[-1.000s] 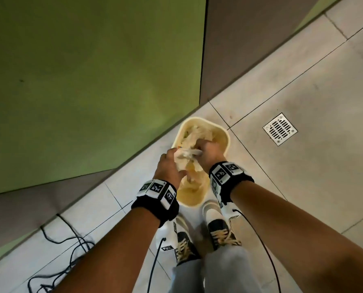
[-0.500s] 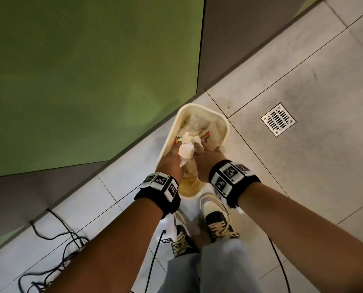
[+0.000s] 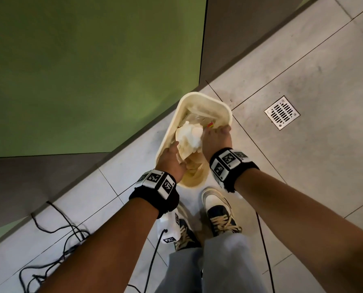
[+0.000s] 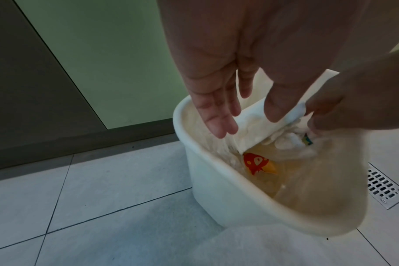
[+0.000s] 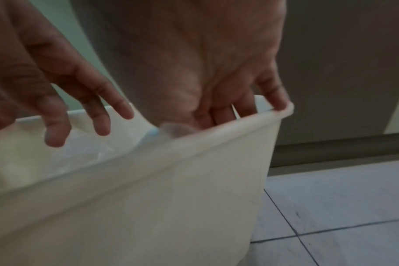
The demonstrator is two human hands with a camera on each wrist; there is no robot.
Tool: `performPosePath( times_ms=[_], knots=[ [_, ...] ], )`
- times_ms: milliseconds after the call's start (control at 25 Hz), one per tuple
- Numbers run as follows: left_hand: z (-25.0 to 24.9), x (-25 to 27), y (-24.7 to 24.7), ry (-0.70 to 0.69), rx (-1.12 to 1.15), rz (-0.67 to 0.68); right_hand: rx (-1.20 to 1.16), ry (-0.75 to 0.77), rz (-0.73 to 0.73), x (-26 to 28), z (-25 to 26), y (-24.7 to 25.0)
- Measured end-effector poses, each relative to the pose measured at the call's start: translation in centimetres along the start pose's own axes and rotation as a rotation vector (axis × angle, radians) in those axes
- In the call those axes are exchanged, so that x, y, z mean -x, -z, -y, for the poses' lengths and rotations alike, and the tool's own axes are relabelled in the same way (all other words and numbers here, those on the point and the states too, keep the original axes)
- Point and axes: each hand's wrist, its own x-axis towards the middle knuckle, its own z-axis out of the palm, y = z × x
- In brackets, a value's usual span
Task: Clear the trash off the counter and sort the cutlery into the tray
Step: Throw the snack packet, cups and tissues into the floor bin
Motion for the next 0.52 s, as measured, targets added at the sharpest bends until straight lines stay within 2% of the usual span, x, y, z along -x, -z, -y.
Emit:
performPosePath(
  times_ms=[40, 120, 280, 360, 520],
  knots=[
    [0.4, -0.2, 0.0, -0.012, -0.018, 0.013, 0.038, -0.018, 0.062, -0.5, 0.3, -0.1],
    [0.8, 0.0, 0.3, -0.029, -0.050, 0.031, -0.052, -0.010, 0.086, -0.6, 0.4, -0.6],
    [0.0, 3.7, 3.0, -0.059, -0.018, -0.018, -0.242, 0.067, -0.115, 4.3, -1.8, 0.0],
    [-1.4, 6.8, 5.6, -0.071, 0.020, -0.042, -0.307, 0.085, -0.171, 8.2, -3.6, 2.2],
    [-6.1, 14.8, 12.1, -0.156, 0.020, -0.068, -0.327, 0.102, -0.187, 16.3, -7.8, 9.5]
  ],
)
